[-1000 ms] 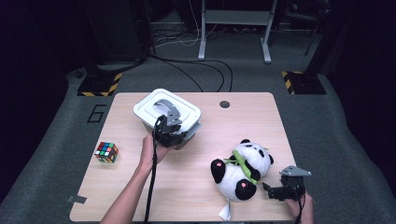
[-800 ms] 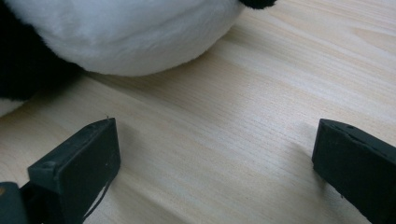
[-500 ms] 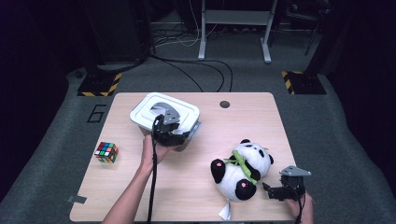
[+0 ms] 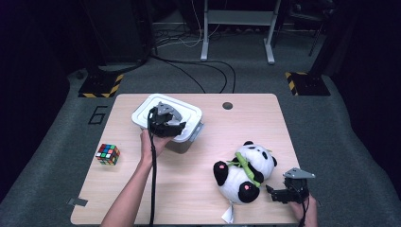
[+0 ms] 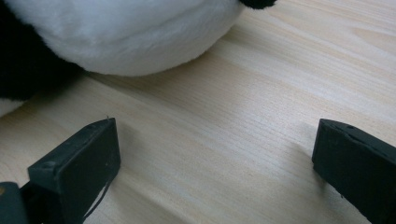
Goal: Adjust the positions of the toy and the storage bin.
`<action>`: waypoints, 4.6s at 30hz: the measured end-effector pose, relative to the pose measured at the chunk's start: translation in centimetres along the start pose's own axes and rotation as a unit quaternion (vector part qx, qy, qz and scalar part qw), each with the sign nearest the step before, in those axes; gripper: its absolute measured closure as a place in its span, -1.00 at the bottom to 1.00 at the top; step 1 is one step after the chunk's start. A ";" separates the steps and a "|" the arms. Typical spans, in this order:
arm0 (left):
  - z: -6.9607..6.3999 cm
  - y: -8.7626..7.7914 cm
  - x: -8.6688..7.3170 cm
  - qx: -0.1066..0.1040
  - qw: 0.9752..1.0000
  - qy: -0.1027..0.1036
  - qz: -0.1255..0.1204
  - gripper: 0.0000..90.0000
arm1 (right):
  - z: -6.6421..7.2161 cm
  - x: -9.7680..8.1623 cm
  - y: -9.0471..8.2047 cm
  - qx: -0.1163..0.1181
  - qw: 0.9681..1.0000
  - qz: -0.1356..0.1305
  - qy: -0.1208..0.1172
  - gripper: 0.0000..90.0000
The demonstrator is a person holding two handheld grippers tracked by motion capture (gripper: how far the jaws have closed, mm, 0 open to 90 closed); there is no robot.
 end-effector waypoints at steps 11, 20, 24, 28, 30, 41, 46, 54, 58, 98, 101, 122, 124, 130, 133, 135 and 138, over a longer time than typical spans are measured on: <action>0.5 1.8 0.0 -0.017 1.000 -0.024 0.003 -0.10 | 0.0 0.0 0.0 0.000 1.000 0.000 -0.001 -0.99; -0.1 2.2 0.4 -0.028 0.999 -0.021 0.000 -0.07 | 0.0 0.0 0.0 0.000 1.000 0.000 0.000 -0.99; -0.4 2.4 0.6 -0.031 0.999 -0.019 0.000 -0.07 | 0.0 0.0 0.0 0.000 1.000 0.000 -0.001 -0.99; -0.9 2.6 0.8 -0.038 0.999 -0.013 0.003 -0.07 | 0.0 0.0 0.0 0.000 1.000 0.000 0.000 -0.99; -1.3 2.7 1.0 -0.041 0.999 -0.011 0.001 -0.08 | 0.0 0.0 0.0 0.000 1.000 0.000 0.000 -0.99; -3.1 3.7 2.0 -0.055 0.998 0.007 0.004 -0.09 | 0.0 0.0 0.0 0.000 1.000 0.000 -0.001 -0.99; -4.1 4.2 2.5 -0.062 0.998 0.010 0.003 -0.09 | 0.0 0.0 0.0 0.000 1.000 -0.001 -0.002 -0.99; -5.5 4.9 3.2 -0.071 0.997 0.017 0.003 -0.09 | 0.0 0.0 0.0 0.000 1.000 0.000 0.000 -0.99; -6.1 5.2 3.5 -0.075 0.997 0.019 0.004 -0.09 | 0.0 0.0 0.0 0.000 1.000 0.000 -0.002 -0.99; -9.5 6.3 5.7 -0.092 0.995 0.028 -0.002 -0.38 | 0.0 0.0 0.0 0.000 1.000 0.000 -0.001 -0.99; -9.4 5.5 5.8 -0.093 0.995 0.021 -0.003 -0.51 | 0.0 0.0 0.0 0.000 1.000 0.000 -0.001 -0.99; -11.8 -0.4 3.5 -0.121 0.992 0.035 -0.027 -0.75 | 0.0 0.0 0.0 0.000 1.000 0.000 0.000 -0.99; -12.0 -0.5 3.1 -0.124 0.991 0.034 -0.027 -0.76 | 0.0 0.0 0.0 0.000 1.000 0.000 0.000 -0.99; -12.8 -0.8 2.0 -0.132 0.990 0.031 -0.025 -0.80 | 0.0 0.0 0.0 0.000 1.000 0.000 0.000 -0.99; -13.3 -1.0 1.4 -0.138 0.990 0.029 -0.022 -0.83 | 0.0 0.0 0.0 0.000 1.000 0.000 0.000 -0.99; -13.6 -1.1 1.0 -0.141 0.989 0.028 -0.023 -0.83 | 0.0 0.0 0.0 0.000 1.000 0.000 0.000 -0.99; -14.4 -1.2 0.6 -0.151 0.988 0.027 -0.021 -0.83 | 0.0 0.0 0.0 0.000 1.000 0.000 0.000 -0.99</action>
Point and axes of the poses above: each handheld gripper's, and its own axes: y roughly forward along the jaws, x roughly out of its top, z roughly to its left, the point moved 10 cm from there along y, roughly forward along the jaws, and after that the axes turned 8 degrees about y, right-handed, at the moved point
